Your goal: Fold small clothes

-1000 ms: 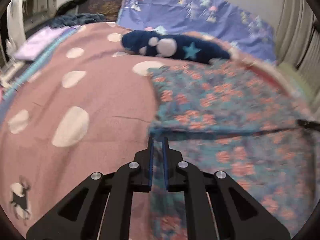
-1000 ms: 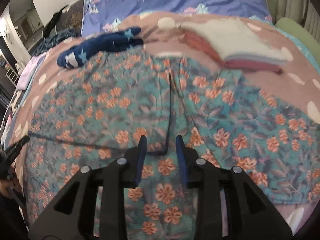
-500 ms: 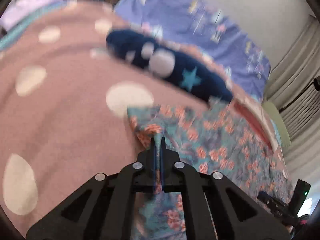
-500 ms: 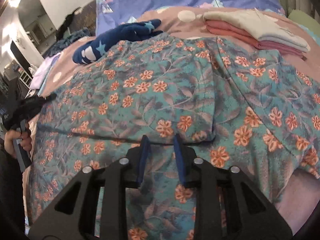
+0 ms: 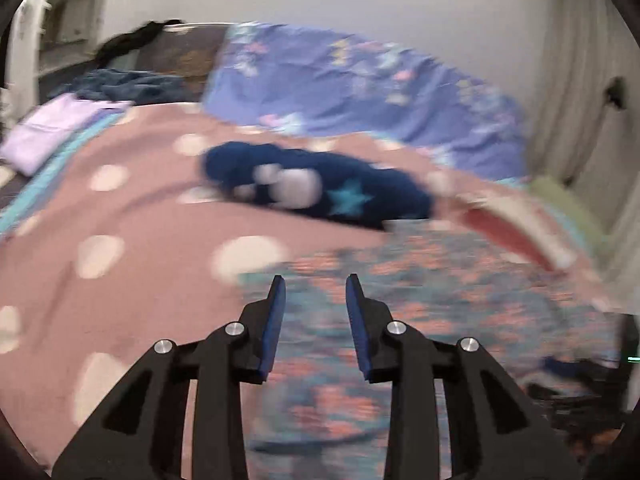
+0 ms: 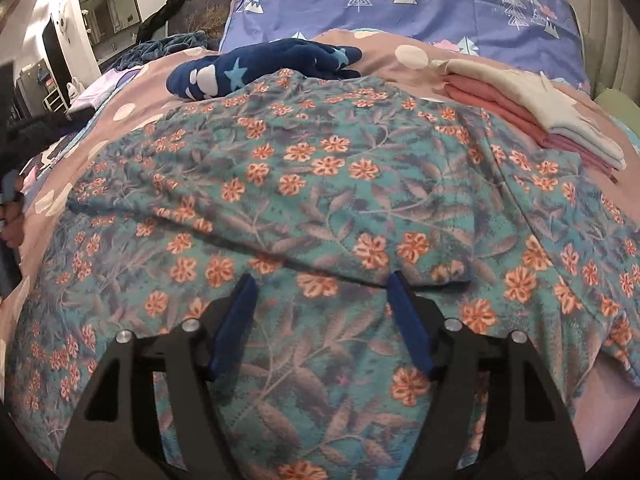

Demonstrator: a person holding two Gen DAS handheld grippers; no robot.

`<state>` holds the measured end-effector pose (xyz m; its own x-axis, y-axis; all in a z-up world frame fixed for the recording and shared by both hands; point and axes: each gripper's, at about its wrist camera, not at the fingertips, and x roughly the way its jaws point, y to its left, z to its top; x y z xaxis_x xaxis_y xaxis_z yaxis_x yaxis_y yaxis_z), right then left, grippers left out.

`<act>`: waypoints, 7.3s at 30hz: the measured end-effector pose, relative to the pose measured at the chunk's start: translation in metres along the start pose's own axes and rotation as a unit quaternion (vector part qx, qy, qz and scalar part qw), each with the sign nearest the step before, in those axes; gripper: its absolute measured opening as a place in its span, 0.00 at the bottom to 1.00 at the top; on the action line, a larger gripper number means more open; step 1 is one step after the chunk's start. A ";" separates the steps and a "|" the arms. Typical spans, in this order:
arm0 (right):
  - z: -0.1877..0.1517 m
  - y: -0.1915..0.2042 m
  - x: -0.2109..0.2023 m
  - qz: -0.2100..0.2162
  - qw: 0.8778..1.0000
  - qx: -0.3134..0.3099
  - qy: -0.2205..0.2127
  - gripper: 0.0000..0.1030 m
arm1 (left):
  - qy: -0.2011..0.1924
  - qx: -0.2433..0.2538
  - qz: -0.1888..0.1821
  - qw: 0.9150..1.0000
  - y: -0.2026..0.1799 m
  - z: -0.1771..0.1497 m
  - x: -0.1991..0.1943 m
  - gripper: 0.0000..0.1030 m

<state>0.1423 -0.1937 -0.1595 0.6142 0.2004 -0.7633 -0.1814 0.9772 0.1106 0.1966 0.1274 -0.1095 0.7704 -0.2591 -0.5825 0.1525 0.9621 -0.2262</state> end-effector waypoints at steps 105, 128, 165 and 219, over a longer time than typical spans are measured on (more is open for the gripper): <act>-0.065 -0.053 -0.061 0.079 0.984 0.153 -0.052 0.37 | 0.109 0.126 -0.058 0.984 -0.150 -0.013 0.033 0.08; -0.012 -0.067 -0.070 -0.034 0.974 0.189 -0.119 0.45 | -0.087 0.055 -0.077 0.992 -0.069 0.063 -0.076 0.08; 0.079 -0.150 -0.001 -0.033 0.978 0.203 -0.025 0.04 | 0.036 0.118 0.071 0.990 -0.015 0.002 0.000 0.06; 0.073 -0.149 0.000 -0.031 0.985 0.168 -0.032 0.09 | 0.029 0.123 0.062 0.990 -0.008 0.000 0.008 0.01</act>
<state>0.2258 -0.3342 -0.1298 0.6653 0.1329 -0.7346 0.1161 0.9536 0.2776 0.2019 0.1178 -0.1125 0.7571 -0.1349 -0.6392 0.2104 0.9767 0.0431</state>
